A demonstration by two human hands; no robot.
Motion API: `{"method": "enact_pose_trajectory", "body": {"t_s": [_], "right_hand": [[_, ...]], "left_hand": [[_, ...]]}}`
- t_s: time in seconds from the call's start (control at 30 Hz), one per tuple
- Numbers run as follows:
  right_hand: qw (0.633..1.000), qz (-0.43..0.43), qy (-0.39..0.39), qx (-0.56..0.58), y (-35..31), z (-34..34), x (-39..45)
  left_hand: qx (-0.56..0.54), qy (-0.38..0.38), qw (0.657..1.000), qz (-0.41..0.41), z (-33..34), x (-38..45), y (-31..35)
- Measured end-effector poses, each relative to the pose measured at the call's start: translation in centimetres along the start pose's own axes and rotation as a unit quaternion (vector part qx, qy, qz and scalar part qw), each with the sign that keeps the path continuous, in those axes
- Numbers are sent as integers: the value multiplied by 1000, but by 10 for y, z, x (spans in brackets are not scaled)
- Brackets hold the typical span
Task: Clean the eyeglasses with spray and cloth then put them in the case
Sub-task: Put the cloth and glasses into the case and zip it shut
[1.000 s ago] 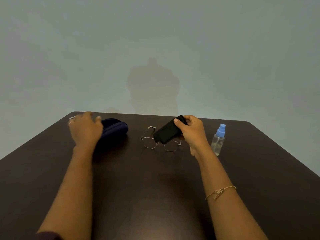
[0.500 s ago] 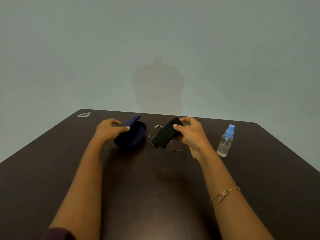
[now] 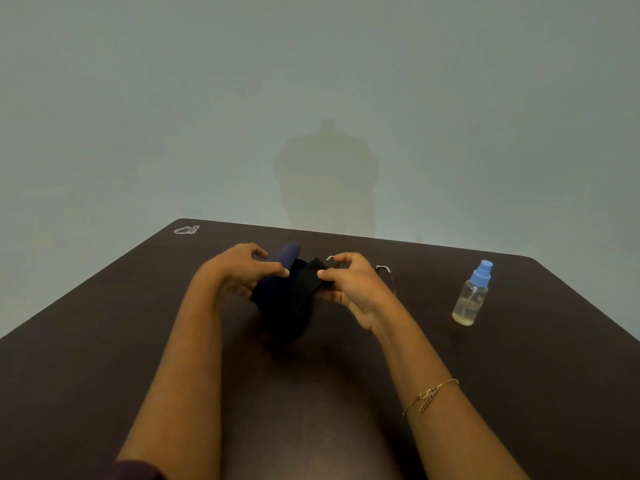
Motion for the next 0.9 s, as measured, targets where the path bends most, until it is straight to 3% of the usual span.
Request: {"method": "enact_pose_trajectory", "body": {"t_s": [0.13,0.27,0.37,0.47,0.53,0.63,0.7,0.83,0.9], "right_hand": [[998,18,-36,-43,5,18,13],[969,-39,0,-245,1,24,28],[909,-114,40,-399,-7,30,33],[819,-192,84,-535,-12,42,31],[762,-225,132,-593,-14,44,30],[711,-255,153,-637,-15,45,31],[717,-259,147,-630,-17,42,32],[817,-223,199,-493,-36,5,30],[843,-189,226,-450,-41,-24,28]], "left_hand": [[-19,-27,999,-4,-1,1,-7],[-9,-37,999,-4,-7,4,-13],[4,-37,999,-1,-11,9,-16],[14,-38,999,-4,-12,10,-19],[23,-37,999,-8,-13,11,-21],[27,-39,999,-15,-12,10,-20],[37,-42,998,-21,-10,7,-16],[-1,-58,998,-38,-7,1,-15],[-6,-45,998,-38,-6,-2,-14]]}}
Point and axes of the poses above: each hand's wrist, its own x-axis towards the middle knuckle, its own z-axis out of the palm, y = z × x, the point moved 7 cm from there along x, towards the middle knuckle, and after that the axes turned 7 degrees about -x, right-handed, at the moved point
